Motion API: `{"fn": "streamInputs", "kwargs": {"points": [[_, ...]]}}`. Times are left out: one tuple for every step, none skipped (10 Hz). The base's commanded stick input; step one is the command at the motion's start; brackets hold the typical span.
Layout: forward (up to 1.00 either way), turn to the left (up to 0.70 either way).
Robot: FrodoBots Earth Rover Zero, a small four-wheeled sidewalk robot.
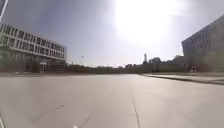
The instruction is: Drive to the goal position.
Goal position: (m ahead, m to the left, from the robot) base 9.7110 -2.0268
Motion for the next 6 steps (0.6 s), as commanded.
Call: {"fn": "streamInputs", "kwargs": {"points": [[0.70,0.00],[0.70,0.00],[0.70,0.00],[0.70,0.00],[0.70,0.00],[0.70,0.00]]}}
